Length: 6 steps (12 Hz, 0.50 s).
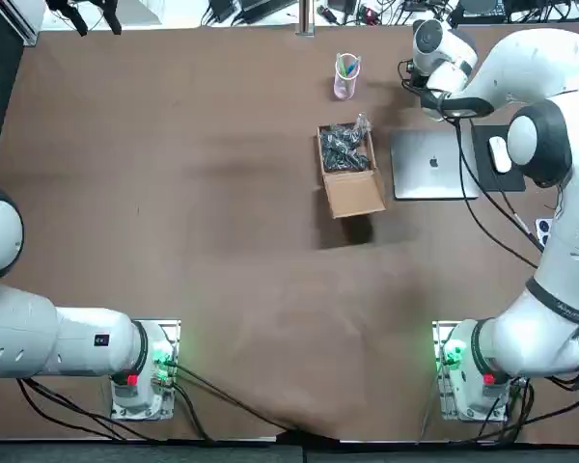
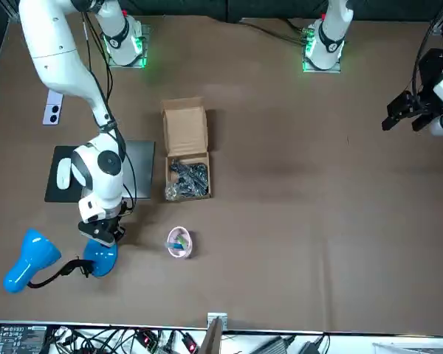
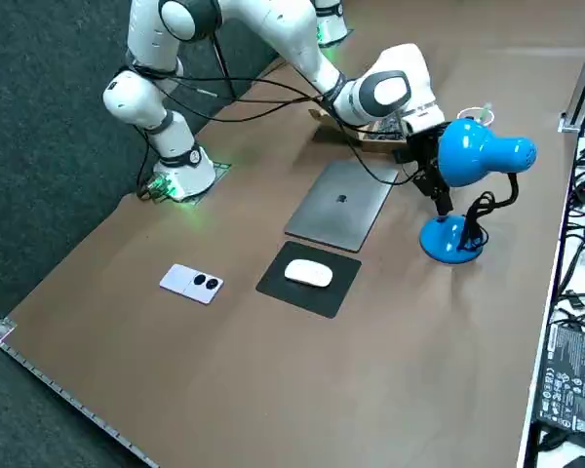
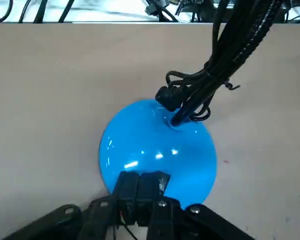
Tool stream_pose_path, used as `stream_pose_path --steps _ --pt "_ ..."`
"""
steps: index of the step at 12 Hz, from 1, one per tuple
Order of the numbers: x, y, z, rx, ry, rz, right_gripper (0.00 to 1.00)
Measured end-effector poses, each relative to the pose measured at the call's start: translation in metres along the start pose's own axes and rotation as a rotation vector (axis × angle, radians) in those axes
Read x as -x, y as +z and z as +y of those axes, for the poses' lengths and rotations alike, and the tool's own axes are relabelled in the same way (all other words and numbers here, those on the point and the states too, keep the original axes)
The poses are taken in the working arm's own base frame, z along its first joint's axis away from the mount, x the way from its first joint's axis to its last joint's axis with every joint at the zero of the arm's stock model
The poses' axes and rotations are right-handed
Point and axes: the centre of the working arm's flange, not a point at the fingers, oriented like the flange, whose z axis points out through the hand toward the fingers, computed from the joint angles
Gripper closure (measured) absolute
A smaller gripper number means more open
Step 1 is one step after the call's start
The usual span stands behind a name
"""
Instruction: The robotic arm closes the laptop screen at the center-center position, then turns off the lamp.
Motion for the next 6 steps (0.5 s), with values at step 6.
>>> stream_pose_path --steps 6 --pt "-0.0016 0.0030 0.0053 0.001 0.000 0.004 0.98"
